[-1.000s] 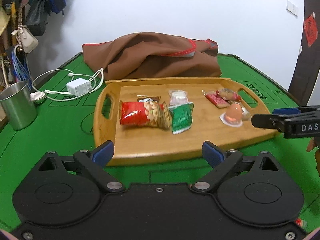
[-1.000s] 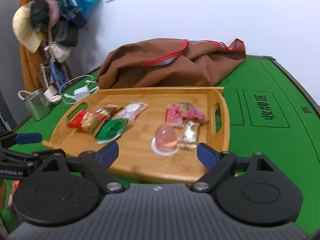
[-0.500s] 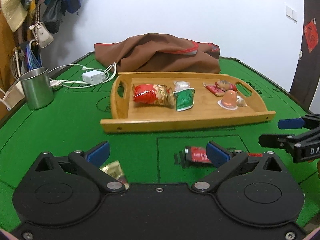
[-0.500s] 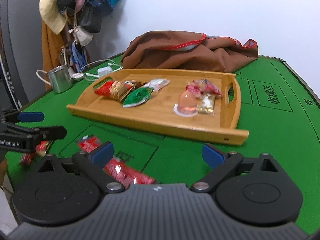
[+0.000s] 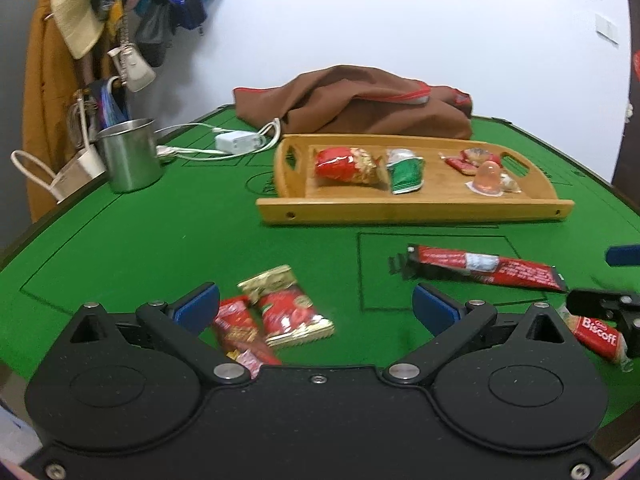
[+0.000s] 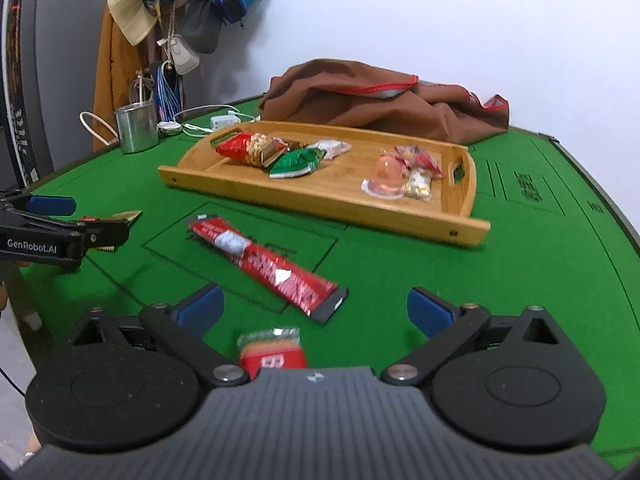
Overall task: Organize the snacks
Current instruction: 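Move both grippers back toward the remaining snacks, then grasp the brown chocolate bar with the left gripper while the right gripper grasps the Biscoff packet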
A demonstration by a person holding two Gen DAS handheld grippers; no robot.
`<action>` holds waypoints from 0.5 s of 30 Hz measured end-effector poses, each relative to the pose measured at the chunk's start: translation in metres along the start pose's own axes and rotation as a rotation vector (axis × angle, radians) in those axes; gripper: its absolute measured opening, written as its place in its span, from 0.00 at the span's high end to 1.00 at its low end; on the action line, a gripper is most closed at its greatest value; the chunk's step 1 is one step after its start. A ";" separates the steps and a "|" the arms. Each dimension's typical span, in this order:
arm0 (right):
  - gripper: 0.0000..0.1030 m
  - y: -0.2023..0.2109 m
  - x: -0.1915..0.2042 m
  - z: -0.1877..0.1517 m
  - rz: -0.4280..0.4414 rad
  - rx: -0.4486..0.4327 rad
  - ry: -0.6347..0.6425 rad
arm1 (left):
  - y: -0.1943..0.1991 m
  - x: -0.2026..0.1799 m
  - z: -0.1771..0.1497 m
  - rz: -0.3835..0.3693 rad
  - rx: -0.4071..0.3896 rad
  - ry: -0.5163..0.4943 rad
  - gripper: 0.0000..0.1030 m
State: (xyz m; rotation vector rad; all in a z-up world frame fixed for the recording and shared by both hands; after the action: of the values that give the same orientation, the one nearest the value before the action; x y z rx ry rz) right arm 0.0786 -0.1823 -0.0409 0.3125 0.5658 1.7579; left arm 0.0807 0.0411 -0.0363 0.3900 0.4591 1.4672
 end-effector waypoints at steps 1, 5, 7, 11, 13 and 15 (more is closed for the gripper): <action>0.00 0.003 0.000 0.000 -0.020 -0.016 0.008 | 0.001 0.001 -0.002 0.005 0.004 0.005 0.00; 0.00 0.013 0.003 -0.005 -0.039 -0.026 0.014 | 0.001 0.007 -0.010 0.025 0.026 0.023 0.00; 0.00 0.015 0.004 -0.010 -0.040 -0.010 0.003 | 0.002 0.009 -0.014 0.030 0.037 0.035 0.00; 0.00 0.020 0.003 -0.021 -0.060 0.003 -0.009 | 0.007 0.013 -0.018 0.051 0.039 0.042 0.00; 0.00 0.021 0.003 -0.025 -0.060 0.016 -0.015 | 0.010 0.015 -0.019 0.070 0.029 0.042 0.00; 0.00 0.020 0.003 -0.030 -0.064 0.028 -0.032 | 0.011 0.017 -0.019 0.086 0.022 0.046 0.00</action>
State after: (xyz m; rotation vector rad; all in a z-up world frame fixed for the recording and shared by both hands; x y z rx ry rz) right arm 0.0461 -0.1894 -0.0557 0.3381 0.5719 1.6815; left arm 0.0618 0.0583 -0.0478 0.3985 0.5013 1.5577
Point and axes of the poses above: each gripper's, at about its wrist camera, not at the fingertips, and y roughly against the way its jaws point, x to its left, z to its top, the point moved 7 cm from there along -y, roughly the way its jaws point, and after that the axes turned 7 degrees about -z, right-handed, at the moved point
